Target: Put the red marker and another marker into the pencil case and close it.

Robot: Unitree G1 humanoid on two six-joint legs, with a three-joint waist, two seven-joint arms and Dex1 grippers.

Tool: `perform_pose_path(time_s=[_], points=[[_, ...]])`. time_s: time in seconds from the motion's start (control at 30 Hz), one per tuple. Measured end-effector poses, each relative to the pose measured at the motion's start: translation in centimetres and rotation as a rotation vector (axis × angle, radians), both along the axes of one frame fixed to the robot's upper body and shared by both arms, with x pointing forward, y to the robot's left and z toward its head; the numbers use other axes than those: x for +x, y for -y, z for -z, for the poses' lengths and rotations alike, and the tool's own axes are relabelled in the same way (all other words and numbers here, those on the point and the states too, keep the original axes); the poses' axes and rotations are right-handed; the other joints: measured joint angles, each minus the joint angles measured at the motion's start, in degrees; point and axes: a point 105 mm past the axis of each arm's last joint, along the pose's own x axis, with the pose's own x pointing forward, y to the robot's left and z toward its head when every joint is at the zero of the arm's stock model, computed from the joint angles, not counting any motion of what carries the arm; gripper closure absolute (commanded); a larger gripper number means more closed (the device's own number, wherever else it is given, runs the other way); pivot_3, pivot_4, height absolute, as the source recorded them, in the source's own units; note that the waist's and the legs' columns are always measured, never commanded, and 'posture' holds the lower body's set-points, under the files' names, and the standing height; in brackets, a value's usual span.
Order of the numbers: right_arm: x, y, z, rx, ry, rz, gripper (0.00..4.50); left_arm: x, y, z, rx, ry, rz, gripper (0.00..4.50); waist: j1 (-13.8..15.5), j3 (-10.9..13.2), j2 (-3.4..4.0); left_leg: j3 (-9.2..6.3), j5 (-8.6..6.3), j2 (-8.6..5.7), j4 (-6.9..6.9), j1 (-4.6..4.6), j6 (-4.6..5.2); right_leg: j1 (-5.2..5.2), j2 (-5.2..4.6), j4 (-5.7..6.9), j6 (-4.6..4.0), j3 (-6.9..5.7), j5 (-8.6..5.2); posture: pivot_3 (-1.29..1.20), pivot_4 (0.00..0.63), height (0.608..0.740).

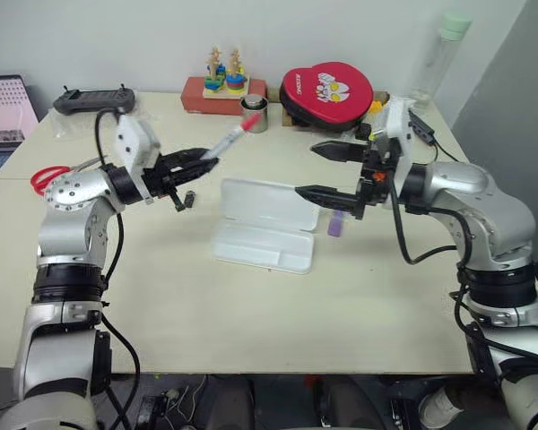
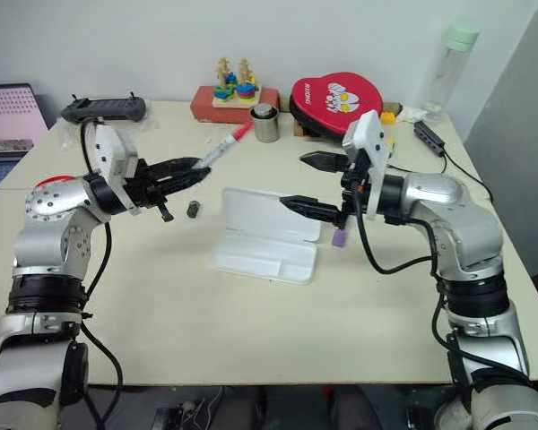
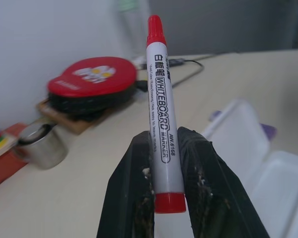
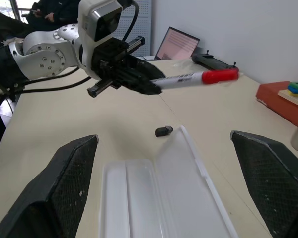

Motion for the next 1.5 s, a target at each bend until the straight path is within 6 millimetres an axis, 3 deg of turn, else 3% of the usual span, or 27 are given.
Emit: perform_pose_path(time_s=[0.1,0.2,0.37,0.6,0.63,0.77,1.03,1.1,1.2,1.33,1.5], points=[[-0.4,0.3,0.5,-0.012,-0.002,0.01,0.0,-0.3,1.8,1.9,0.271,0.018,0.151,4.05,-0.3,0.0,0.01,0.04,0.01,0.08,0.01,0.05,0.01,0.0,0.12,0.01,0.02,0.12,-0.02,0.0,0.15,0.74],[-0.5,0.8,0.8,-0.039,-0.003,0.042,0.0,0.1,1.6,4.4,0.488,-0.006,0.213,4.05,-0.6,0.0,0.02,0.09,0.01,0.1,0.02,0.07,0.02,-0.01,0.15,0.02,0.03,0.18,-0.03,0.0,0.15,0.74],[-1.2,1.0,1.7,-0.069,-0.01,0.078,0.0,1.2,2.0,7.2,0.622,-0.012,0.255,4.05,-0.3,0.0,0.02,0.07,0.0,0.1,0.04,-0.12,0.03,-0.08,0.16,-0.04,0.04,0.16,-0.03,0.0,0.15,0.74],[-2.0,1.0,2.6,-0.09,-0.03,0.112,0.0,1.9,2.8,8.9,0.634,-0.038,0.255,4.05,-0.2,0.0,0.02,0.04,0.0,0.11,0.04,-0.14,0.04,-0.1,0.15,-0.02,0.03,0.11,-0.03,0.0,0.15,0.74],[-2.0,1.0,2.8,-0.092,-0.036,0.116,0.0,1.9,2.7,9.0,0.635,-0.045,0.25,3.49,-0.3,0.0,0.02,0.04,0.0,0.11,0.04,-0.14,0.04,-0.1,0.15,-0.01,0.04,0.12,-0.03,0.0,0.15,0.74],[-2.2,1.3,3.5,-0.105,-0.061,0.129,0.0,2.0,2.5,9.3,0.642,-0.064,0.239,2.76,-0.1,0.0,0.02,0.02,0.0,0.1,0.08,-0.14,0.04,-0.08,0.15,0.0,0.05,0.1,-0.04,0.0,0.15,0.74],[-1.5,1.7,3.9,-0.109,-0.079,0.182,0.0,2.2,3.2,9.0,0.587,-0.071,0.224,1.11,-0.1,0.0,0.02,0.0,0.0,0.1,0.11,-0.15,0.04,-0.07,0.16,0.02,0.05,0.08,-0.03,0.0,0.15,0.74],[-0.5,2.2,4.3,-0.104,-0.09,0.252,0.0,2.3,4.1,8.1,0.491,-0.088,0.228,0.66,-0.1,0.0,0.02,-0.01,0.0,0.1,0.15,-0.16,0.04,-0.07,0.15,0.02,0.04,0.07,-0.03,0.0,0.15,0.74],[2.1,3.6,6.3,-0.109,-0.136,0.442,0.0,2.2,6.5,5.0,0.257,-0.102,0.253,0.07,-0.1,0.0,0.02,-0.04,0.0,0.1,0.26,-0.2,0.04,-0.06,0.15,0.05,0.04,0.06,-0.01,0.0,0.15,0.74],[5.0,4.6,9.9,-0.107,-0.243,0.694,0.0,1.3,9.2,3.0,0.029,-0.129,0.261,0.01,-0.2,0.0,0.02,-0.07,0.0,0.11,0.31,-0.15,0.04,-0.02,0.15,0.11,0.01,0.07,0.0,0.0,0.15,0.74],[6.6,4.2,14.0,-0.137,-0.335,0.881,0.0,0.1,11.3,4.4,-0.102,-0.232,0.17,0.01,-0.6,0.0,0.04,-0.08,0.0,0.1,0.31,-0.14,0.04,-0.04,0.16,0.15,0.0,0.1,0.02,0.0,0.15,0.74]])
